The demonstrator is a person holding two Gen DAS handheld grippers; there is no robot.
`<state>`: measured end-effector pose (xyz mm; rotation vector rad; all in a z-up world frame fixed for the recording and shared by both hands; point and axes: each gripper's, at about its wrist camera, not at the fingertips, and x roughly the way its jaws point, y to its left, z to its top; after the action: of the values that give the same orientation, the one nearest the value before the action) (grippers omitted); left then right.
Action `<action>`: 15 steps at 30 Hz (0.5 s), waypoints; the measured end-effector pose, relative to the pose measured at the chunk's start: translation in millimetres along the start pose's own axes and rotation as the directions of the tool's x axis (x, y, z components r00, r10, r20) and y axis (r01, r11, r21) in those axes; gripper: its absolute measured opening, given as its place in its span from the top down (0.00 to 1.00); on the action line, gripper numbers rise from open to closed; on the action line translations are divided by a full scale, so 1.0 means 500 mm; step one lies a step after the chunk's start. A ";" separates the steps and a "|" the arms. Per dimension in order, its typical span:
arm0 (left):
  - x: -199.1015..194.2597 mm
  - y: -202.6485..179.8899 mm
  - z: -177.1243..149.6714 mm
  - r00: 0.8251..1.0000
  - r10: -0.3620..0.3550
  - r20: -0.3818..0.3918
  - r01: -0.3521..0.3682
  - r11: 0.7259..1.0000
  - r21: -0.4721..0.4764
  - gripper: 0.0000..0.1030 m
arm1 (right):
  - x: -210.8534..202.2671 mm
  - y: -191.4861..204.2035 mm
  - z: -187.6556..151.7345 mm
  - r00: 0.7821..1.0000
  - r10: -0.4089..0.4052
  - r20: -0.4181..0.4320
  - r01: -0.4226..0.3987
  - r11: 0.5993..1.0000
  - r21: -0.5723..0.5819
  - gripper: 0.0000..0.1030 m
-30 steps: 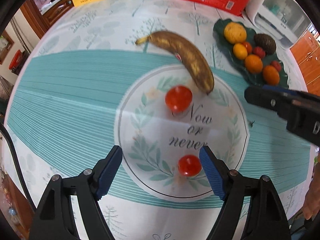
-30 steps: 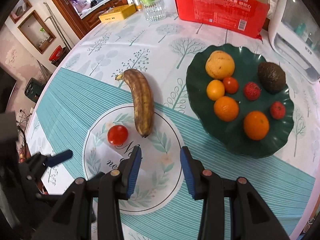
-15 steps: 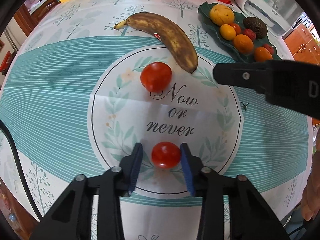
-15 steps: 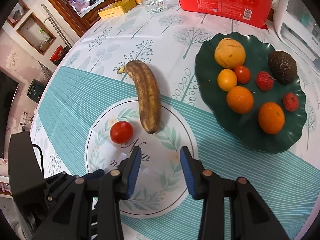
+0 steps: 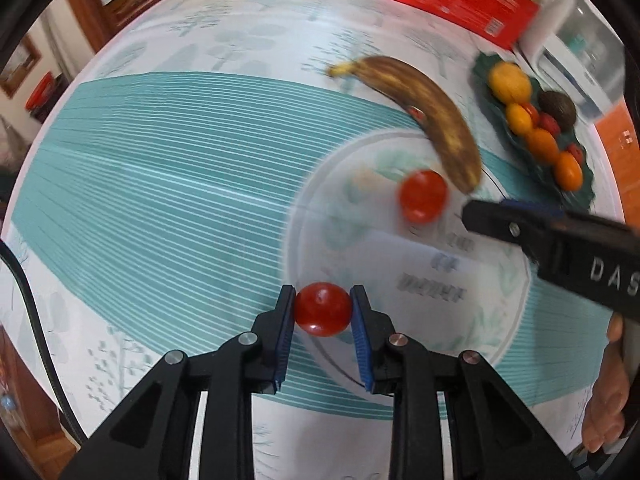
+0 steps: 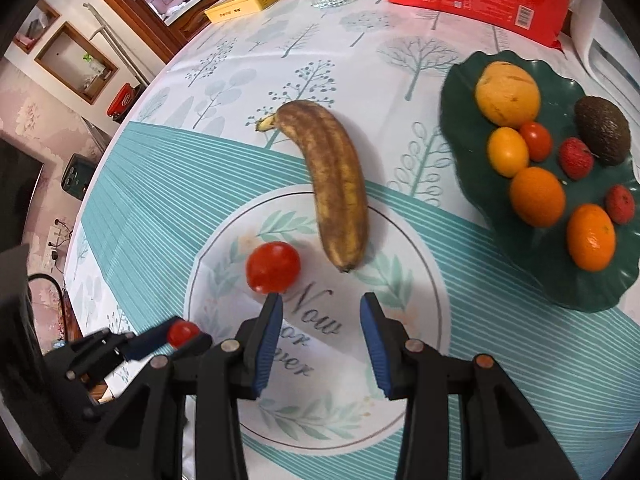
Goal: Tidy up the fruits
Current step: 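Grasp a cherry tomato with the left tool while the right tool grasps another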
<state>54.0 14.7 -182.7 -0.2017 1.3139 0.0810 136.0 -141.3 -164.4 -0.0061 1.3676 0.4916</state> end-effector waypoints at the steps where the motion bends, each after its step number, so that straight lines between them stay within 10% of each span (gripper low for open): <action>1: -0.003 0.014 0.004 1.000 0.004 0.004 -0.004 1.000 -0.015 0.75 | 0.005 0.006 0.003 1.000 0.004 -0.002 -0.004 1.000 0.000 0.61; 15: 0.003 0.091 0.028 1.000 -0.009 0.000 0.009 0.998 -0.070 0.75 | 0.063 0.057 0.038 0.999 0.031 -0.019 -0.030 0.999 0.017 0.58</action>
<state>59.5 61.9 -185.3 -0.2668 1.3118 0.1192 147.7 -100.0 -182.0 0.0241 1.3924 0.5065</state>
